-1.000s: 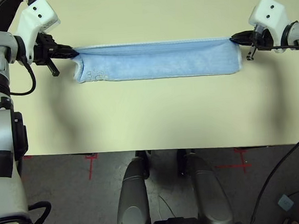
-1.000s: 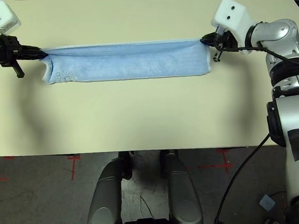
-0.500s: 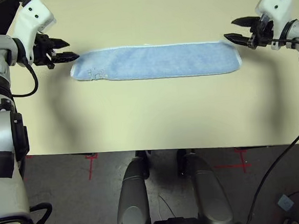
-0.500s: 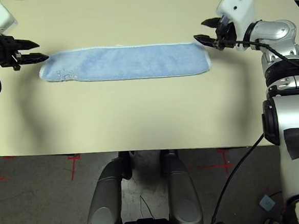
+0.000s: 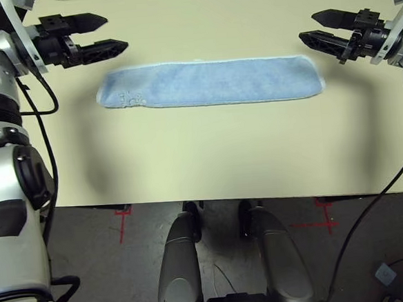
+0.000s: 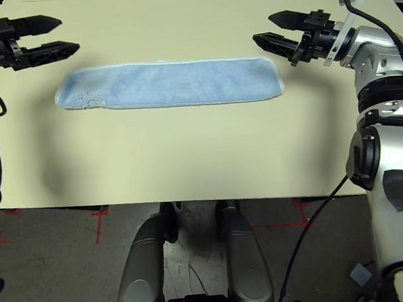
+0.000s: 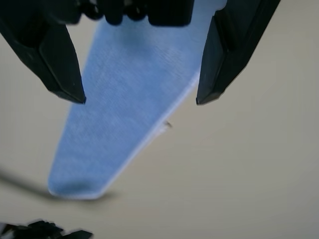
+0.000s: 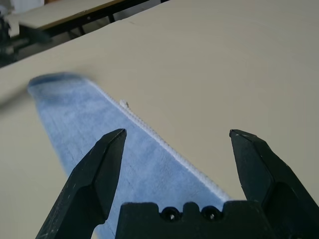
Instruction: Fold the towel and set it aside.
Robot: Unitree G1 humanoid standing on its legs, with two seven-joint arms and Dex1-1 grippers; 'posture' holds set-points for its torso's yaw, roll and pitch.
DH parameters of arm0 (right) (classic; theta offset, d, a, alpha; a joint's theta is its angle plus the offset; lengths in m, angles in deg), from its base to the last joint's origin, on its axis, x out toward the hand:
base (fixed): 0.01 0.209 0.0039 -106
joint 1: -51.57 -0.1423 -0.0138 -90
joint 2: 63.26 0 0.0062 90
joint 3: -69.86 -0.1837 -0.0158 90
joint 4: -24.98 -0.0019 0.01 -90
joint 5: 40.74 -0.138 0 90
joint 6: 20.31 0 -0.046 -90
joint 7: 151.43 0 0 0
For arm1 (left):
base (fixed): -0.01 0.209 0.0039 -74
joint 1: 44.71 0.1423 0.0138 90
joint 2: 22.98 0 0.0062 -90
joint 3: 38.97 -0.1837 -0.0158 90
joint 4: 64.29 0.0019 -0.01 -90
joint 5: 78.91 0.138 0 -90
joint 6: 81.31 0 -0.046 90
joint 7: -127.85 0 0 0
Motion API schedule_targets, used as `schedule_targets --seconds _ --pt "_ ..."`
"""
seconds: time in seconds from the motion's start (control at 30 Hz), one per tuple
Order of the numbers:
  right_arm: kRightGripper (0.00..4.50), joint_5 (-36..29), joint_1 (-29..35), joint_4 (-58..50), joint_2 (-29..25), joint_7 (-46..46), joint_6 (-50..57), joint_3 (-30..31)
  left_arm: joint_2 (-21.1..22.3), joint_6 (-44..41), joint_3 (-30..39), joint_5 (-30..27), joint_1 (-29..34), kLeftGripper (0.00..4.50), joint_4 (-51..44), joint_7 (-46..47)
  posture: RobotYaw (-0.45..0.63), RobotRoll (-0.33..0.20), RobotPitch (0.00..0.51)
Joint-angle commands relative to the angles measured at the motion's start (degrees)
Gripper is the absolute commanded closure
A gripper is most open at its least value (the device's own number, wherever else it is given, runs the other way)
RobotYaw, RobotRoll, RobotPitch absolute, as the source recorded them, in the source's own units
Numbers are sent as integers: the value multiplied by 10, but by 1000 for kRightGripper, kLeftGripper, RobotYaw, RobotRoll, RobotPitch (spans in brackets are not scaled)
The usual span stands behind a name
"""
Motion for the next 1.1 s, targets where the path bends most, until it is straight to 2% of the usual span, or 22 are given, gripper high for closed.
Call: schedule_targets --seconds 0.03,0.23,0.43,0.63,0.83,1.1 --pt "12 -35 20 -39 11 -37 59 -29 -4 36 10 -17 24 17 -37 0 -22 0 353" --pt "12 -108 60 -126 16 -66 203 -71 -10 94 1 -16 72 17 -42 -12 -37 0 360" --pt "12 -168 127 -244 -31 -100 414 -88 -8 113 -10 -14 85 17 -39 -41 -59 0 365" --pt "12 -259 208 -368 -38 -206 590 -178 -10 120 -12 -15 85 17 -41 -49 -70 0 368" --pt "12 -323 293 -482 -7 -328 709 -277 -13 115 -14 -14 80 17 -42 -43 -86 0 371" --pt "12 -346 325 -521 37 -410 767 -298 -21 106 -17 -16 75 17 -50 -43 -78 0 372"
